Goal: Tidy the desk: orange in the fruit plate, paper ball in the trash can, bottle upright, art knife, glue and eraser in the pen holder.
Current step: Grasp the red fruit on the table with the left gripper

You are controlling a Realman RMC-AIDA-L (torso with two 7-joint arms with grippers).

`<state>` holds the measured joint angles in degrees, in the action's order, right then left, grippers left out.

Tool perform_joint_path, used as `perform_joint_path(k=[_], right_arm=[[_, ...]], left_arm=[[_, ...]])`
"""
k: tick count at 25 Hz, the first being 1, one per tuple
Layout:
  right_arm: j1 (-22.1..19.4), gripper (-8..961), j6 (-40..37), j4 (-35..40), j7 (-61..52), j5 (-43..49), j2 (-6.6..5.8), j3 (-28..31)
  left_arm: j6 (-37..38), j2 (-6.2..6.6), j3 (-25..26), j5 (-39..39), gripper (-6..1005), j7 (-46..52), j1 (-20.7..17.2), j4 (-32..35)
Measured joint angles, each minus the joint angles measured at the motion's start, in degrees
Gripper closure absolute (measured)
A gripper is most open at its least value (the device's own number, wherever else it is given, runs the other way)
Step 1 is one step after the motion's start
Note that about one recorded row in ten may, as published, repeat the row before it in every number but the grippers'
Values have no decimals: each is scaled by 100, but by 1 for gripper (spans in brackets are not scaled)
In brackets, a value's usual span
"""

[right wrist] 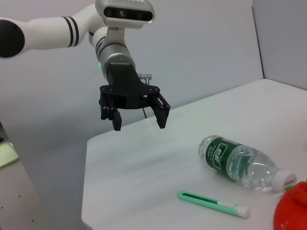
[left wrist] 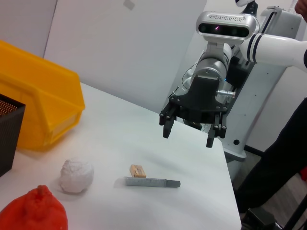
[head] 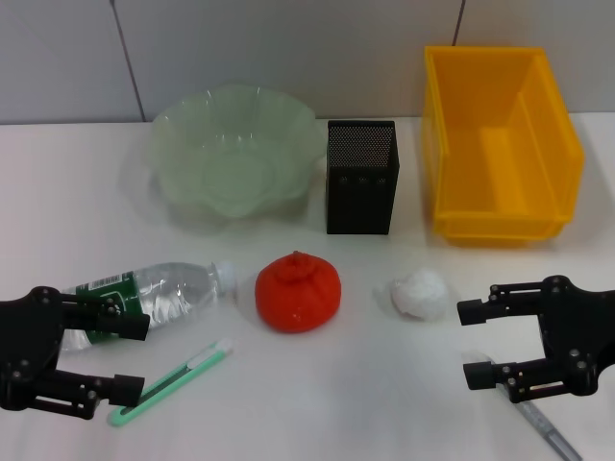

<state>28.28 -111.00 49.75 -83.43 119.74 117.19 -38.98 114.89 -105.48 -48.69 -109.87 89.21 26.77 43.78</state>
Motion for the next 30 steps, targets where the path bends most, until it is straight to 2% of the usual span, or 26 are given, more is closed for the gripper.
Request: perform_joint_path(k=[12, 13, 21, 22, 23, 24, 25, 27, 28, 29, 30], right_arm=[[-21, 209, 3, 0, 5, -1, -21, 4], [-44, 209, 4, 0, 5, -6, -25, 5], [-196, 208, 28, 0, 15, -32, -38, 4], [-219, 208, 39, 0, 16, -33, -38, 4], [-238, 208, 50, 0, 17, -33, -39, 4], [-253, 208, 57, 0, 17, -34, -38, 4], [-287, 208, 76, 0, 18, -36, -38, 4], [-300, 208, 78, 0, 19, -37, -37, 4], [-313, 208, 83, -3, 19, -39, -34, 4], [-313, 208, 83, -3, 19, -39, -34, 4], [-316, 208, 88, -5, 20, -40, -32, 4]], left_arm=[[-18, -19, 1, -21, 238, 0, 38, 8], [-85, -77, 88, -22, 239, -14, 67, 8], [-85, -77, 88, -22, 245, -14, 67, 8], [-683, -461, 474, -29, 246, -207, 234, 41], [-1552, -819, 450, -38, 247, -375, 261, 184], [-1552, -819, 450, -38, 247, -375, 261, 184], [-1858, -958, 449, -38, 248, -475, 261, 215], [-1858, -958, 449, -38, 250, -475, 261, 215], [-2106, -1066, 451, -38, 250, -557, 267, 237], [-2588, -1227, 331, -50, 251, -671, 300, 202], [-2588, -1227, 331, -50, 252, -671, 300, 202]])
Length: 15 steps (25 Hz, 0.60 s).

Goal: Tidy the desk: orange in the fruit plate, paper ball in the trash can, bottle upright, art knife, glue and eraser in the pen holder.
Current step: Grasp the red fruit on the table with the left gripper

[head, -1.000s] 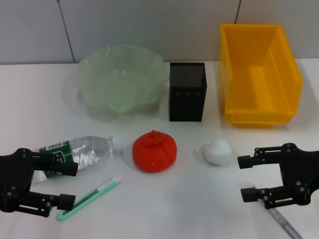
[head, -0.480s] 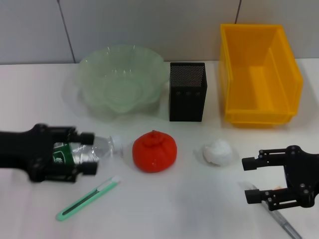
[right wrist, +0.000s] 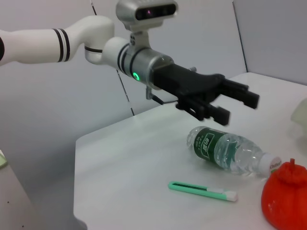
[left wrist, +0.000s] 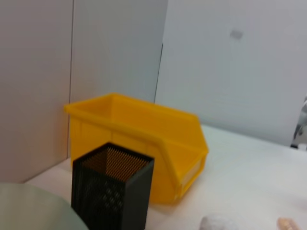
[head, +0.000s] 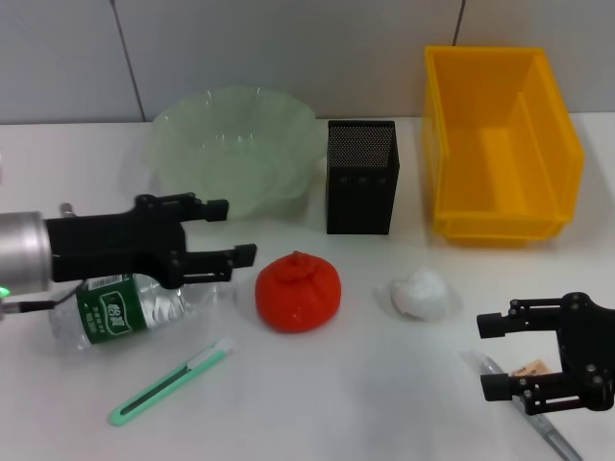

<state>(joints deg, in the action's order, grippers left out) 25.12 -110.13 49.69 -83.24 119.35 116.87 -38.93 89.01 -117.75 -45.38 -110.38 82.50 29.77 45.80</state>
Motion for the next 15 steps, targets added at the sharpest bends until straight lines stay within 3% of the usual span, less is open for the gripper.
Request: perform_joint_path(k=[4, 6, 8, 10, 12, 15], right_arm=[[4, 208, 9, -5, 3, 0, 9, 0], [21, 208, 11, -8, 7, 7, 15, 0], [35, 208, 12, -8, 9, 21, 24, 0], [44, 208, 12, -6, 10, 28, 32, -1], [44, 208, 12, -5, 10, 28, 33, 0], [50, 208, 12, -4, 10, 27, 39, -2]], left_arm=[[-201, -32, -132, 2, 255, -41, 12, -50], [-1026, -89, -712, 259, 257, -437, 221, -688], [-1026, -89, -712, 259, 258, -437, 221, -688], [-1543, -99, -821, 527, 260, -949, 488, -1369], [-1744, -101, -823, 569, 261, -1127, 573, -1603], [-1744, -101, -823, 569, 263, -1127, 573, -1603]])
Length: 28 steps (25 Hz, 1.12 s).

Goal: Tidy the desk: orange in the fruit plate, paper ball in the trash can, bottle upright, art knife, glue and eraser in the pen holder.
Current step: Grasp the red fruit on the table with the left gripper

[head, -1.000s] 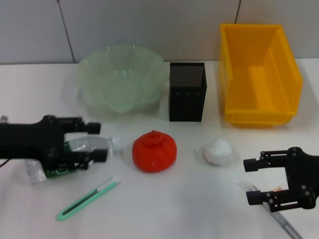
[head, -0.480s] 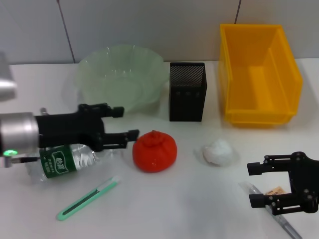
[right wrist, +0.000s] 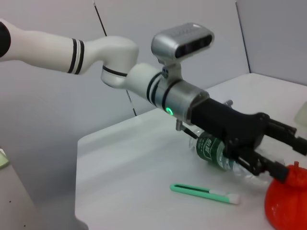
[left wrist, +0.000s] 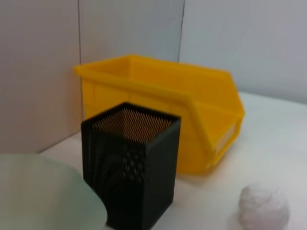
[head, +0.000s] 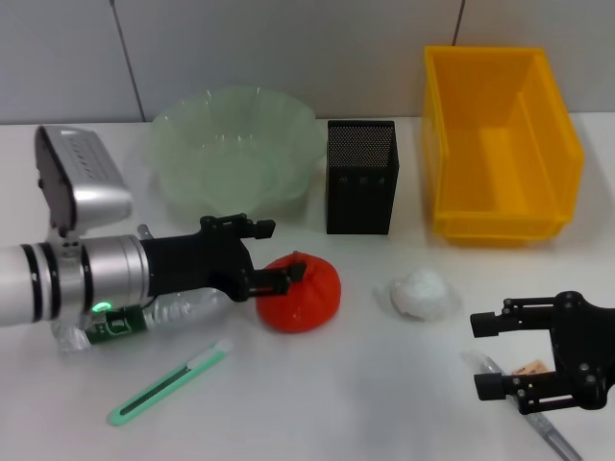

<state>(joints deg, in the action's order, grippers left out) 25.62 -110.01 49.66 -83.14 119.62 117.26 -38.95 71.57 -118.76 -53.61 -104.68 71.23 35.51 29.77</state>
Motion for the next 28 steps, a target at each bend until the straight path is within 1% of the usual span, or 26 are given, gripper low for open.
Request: perform_joint_path(k=[1, 2, 3, 5, 6, 8, 12, 13, 15, 18, 19, 22, 28], right_arm=[[2, 208, 2, 0, 0, -1, 3, -2], [4, 209, 3, 1, 0, -3, 5, -4], [6, 209, 4, 3, 0, -5, 5, -4], [19, 209, 7, 8, 0, -17, 7, 0], [19, 209, 7, 8, 0, -17, 7, 0], [32, 209, 47, 9, 0, -23, 16, 2], [54, 209, 77, 1, 0, -23, 23, 0], [64, 209, 80, -10, 0, -20, 25, -1], [74, 209, 96, -22, -1, -10, 25, -1], [74, 209, 129, -26, 0, -9, 25, -17], [74, 209, 133, -28, -1, -11, 25, -17], [69, 209, 134, -33, -1, -13, 25, -10], [41, 209, 131, -18, -1, -30, 30, -2]], left_arm=[[-422, -14, -9, 78, 264, -387, 160, -454], [-422, -14, -9, 78, 265, -387, 160, -454], [-572, -27, -47, 85, 266, -555, 225, -620], [-572, -27, -47, 85, 267, -555, 225, -620], [-671, -33, -142, 90, 268, -762, 274, -788], [-682, -37, -261, 101, 270, -871, 278, -811], [-689, -39, -335, 112, 273, -905, 278, -816], [-725, -42, -598, 236, 273, -938, 285, -825], [-747, -42, -737, 335, 275, -960, 288, -825], [-747, -42, -737, 335, 277, -960, 288, -825], [-751, -42, -747, 466, 278, -944, 288, -823], [-758, -42, -749, 562, 492, -890, 286, -825], [-886, -42, -753, 568, 637, -884, 277, -834]])
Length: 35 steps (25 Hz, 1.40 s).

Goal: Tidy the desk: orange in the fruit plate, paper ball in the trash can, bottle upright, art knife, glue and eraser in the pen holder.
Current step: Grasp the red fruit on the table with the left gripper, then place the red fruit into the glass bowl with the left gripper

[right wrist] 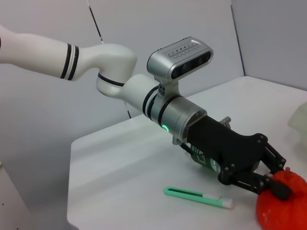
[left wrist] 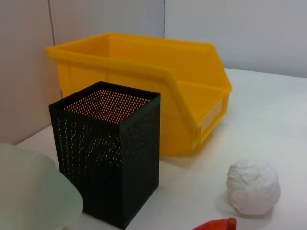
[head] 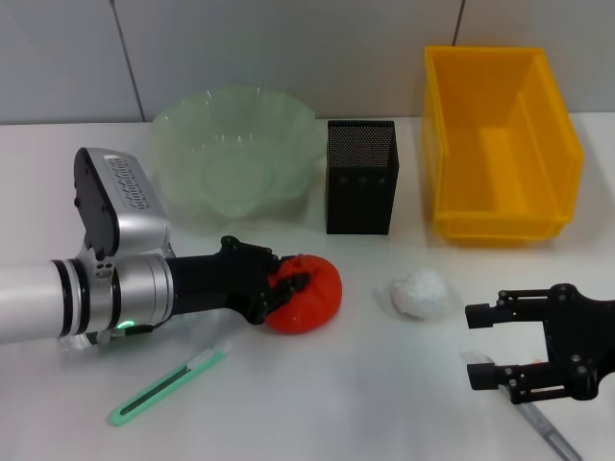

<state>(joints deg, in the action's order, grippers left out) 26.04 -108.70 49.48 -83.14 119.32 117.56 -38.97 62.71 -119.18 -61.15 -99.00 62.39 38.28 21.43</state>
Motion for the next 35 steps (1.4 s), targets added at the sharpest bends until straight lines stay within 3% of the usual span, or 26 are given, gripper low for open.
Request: perform_joint_path(k=[6, 9, 11, 12, 13, 14, 17, 18, 23, 24, 25, 26, 31, 35], right_arm=[[-9, 208, -17, 4, -1, 0, 9, 4], [-10, 208, -46, 20, -13, 0, 11, 4], [-15, 209, -54, 21, -23, 0, 12, 4], [-21, 209, -60, 21, -25, 0, 18, 4], [-21, 209, -60, 21, -25, 0, 18, 4], [-21, 209, -61, 21, -26, 0, 25, 4], [-22, 209, -63, 13, -26, 0, 56, -24], [-22, 209, -63, 13, -26, 0, 56, -24], [-21, 208, -75, -10, -26, 0, 90, -40], [-21, 208, -87, -12, -25, 2, 100, -40], [-28, 208, -108, -13, -26, 13, 119, -40], [-28, 208, -108, -13, -26, 13, 119, -40], [-37, 208, -128, -14, -30, 20, 127, -41], [-38, 209, -128, -16, -38, 21, 127, -47]], left_arm=[[114, 5, 1, 14, 767, 74, -41, 45], [950, 76, 121, 218, 796, 609, -235, 623], [1087, 78, 138, 261, 816, 818, -343, 939], [1141, 83, 151, 284, 826, 934, -404, 1123], [1299, 89, 159, 331, 835, 1669, -677, 2174], [1286, 89, 161, 334, 845, 1912, -730, 2519], [1253, 89, 165, 336, 870, 2077, -766, 2800], [830, 79, 258, 361, 878, 2435, -750, 3274], [578, 72, 278, 363, 916, 2493, -687, 3271], [58, 58, 277, 374, 924, 2554, -573, 3166], [58, 58, 277, 374, 926, 2554, -573, 3166], [-1118, 44, 174, 373, 928, 2526, -129, 2444], [-1670, 43, 165, 356, 938, 2472, 251, 1877], [-2238, 35, -171, 352, 948, 2465, 480, 1571]])
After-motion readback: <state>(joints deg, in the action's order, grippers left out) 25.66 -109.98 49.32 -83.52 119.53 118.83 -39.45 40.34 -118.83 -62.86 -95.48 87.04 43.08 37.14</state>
